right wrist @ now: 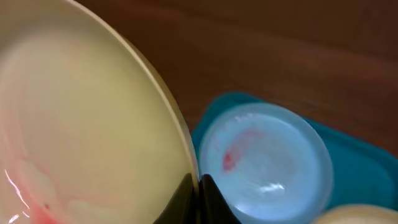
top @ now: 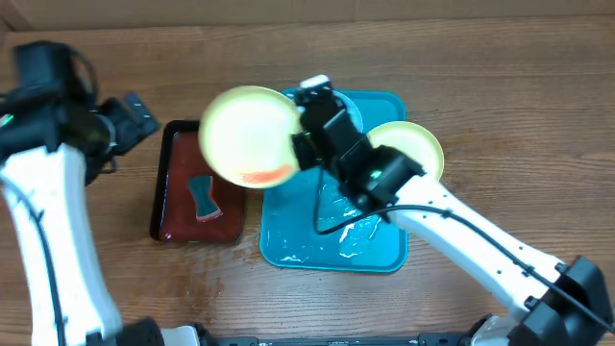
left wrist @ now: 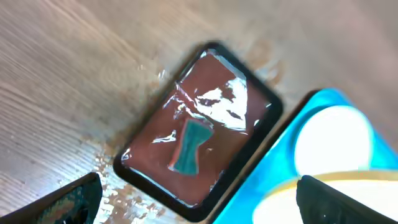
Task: Clean dirty plates on tray and stack at the side
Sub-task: 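Lift the scrubbed yellow plate with right gripper and tilt over black tray, then carry the yellow plate right and set it on the table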
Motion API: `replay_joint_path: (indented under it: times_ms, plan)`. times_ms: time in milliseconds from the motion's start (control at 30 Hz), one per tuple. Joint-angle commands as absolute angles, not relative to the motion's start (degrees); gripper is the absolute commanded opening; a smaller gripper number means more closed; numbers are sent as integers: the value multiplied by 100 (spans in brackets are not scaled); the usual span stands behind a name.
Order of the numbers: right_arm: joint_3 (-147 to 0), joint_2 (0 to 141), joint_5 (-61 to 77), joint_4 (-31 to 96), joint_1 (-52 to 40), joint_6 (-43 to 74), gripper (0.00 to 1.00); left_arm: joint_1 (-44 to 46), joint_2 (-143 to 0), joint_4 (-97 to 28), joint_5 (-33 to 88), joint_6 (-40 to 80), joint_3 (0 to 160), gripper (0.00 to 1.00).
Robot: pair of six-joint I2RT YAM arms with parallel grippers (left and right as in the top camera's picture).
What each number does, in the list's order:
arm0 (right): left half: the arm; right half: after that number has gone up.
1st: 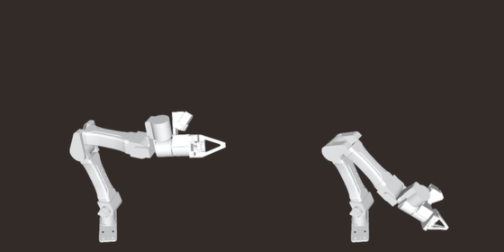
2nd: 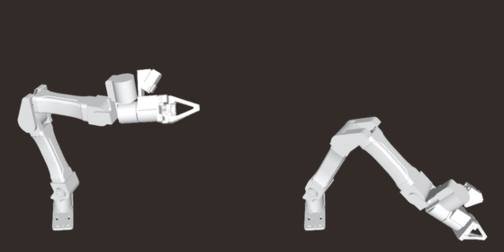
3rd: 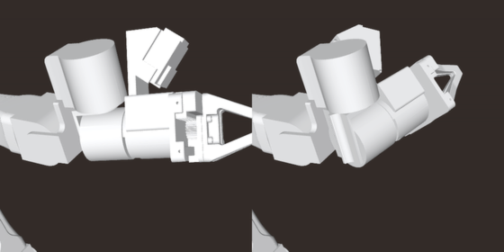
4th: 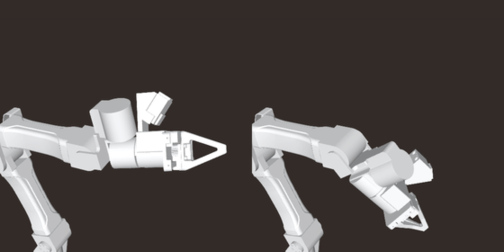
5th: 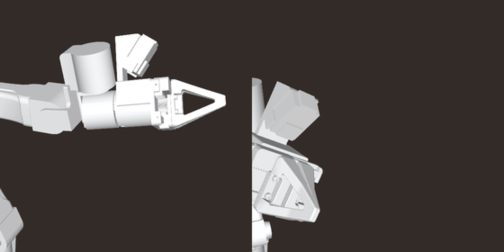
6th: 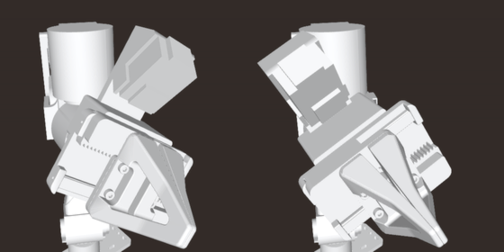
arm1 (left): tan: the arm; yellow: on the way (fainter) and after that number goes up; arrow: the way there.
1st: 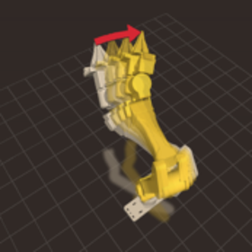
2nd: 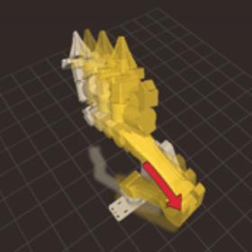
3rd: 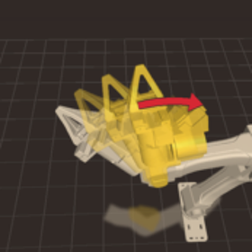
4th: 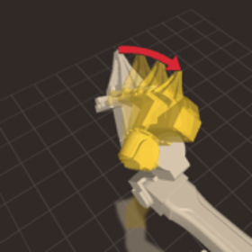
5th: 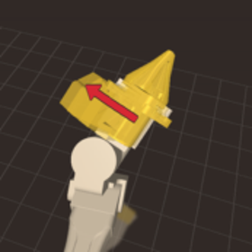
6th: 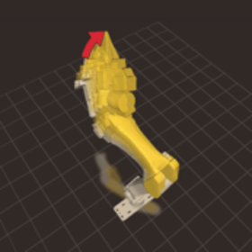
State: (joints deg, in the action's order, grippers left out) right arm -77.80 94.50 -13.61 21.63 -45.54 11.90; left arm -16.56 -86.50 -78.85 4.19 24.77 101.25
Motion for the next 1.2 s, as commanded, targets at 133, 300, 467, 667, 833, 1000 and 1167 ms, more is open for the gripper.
replay_joint_path:
  times_ms: [133, 300, 467, 667, 833, 1000, 1167]
  plan:
    - [-7900, 10766, -2624, 344, -5398, 692, 4, -1778, -8149, -7981, 642, 2294, 10243, 100]
    - [-7905, 10805, -3441, -329, -5861, -429, 4, -1778, -8099, -8189, 513, 2265, 10243, 100]
    - [-7915, 10763, -4150, -742, -6311, -1712, 4, -1778, -8099, -8187, 403, 2265, 10243, 100]
    - [-7915, 10763, -5286, -1236, -6735, -2611, 4, -1778, -8099, -8167, 403, 2268, 10243, 100]
    - [-7915, 10763, -5570, -1413, -6851, -2974, 4, -1776, -8099, -8165, 403, 2268, 10243, 100]
    - [-7915, 10763, -5612, -1413, -6851, -3011, 4, -1778, -8099, -8162, 403, 2268, 10243, 100]
    - [-7915, 10763, -5612, -1413, -6851, -3009, 4, -1776, -8099, -8165, 403, 2265, 10243, 100]
